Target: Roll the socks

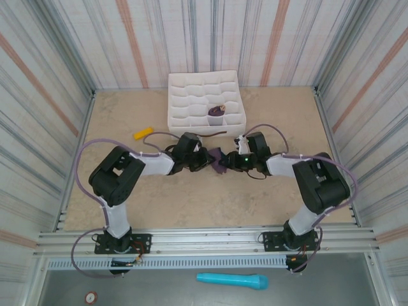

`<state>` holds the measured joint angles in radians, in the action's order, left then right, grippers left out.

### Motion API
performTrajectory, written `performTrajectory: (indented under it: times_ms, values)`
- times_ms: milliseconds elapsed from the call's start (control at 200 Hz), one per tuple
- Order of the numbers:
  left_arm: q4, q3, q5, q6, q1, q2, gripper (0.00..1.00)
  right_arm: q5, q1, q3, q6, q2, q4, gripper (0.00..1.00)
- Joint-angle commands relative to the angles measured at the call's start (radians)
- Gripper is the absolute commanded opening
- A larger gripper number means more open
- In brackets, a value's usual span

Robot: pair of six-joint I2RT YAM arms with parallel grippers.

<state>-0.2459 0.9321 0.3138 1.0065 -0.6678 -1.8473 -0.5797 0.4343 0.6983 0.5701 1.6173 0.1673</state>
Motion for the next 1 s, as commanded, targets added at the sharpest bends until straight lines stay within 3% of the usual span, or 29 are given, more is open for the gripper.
performTrajectory:
  times_ms: [0, 190, 466, 696, 992]
  values:
    - [0.189, -0.044, -0.018, -0.049, 0.017, 0.052, 0.06, 0.180, 0.080, 0.023, -0.156, -0.096, -0.229, 0.47]
    - [0.242, -0.117, -0.011, -0.039, 0.021, 0.125, 0.08, 0.532, 0.322, 0.055, -0.294, -0.202, -0.295, 0.59]
    - [0.306, -0.188, -0.016, -0.043, 0.021, 0.222, 0.09, 0.907, 0.575, 0.048, -0.433, -0.191, -0.216, 0.61]
    - [0.313, -0.235, -0.018, -0.032, 0.014, 0.262, 0.09, 1.025, 0.667, 0.033, -0.511, -0.105, -0.075, 0.56]
    - [0.301, -0.265, -0.016, -0.013, -0.002, 0.278, 0.10, 1.004, 0.673, 0.031, -0.513, -0.008, 0.007, 0.52]
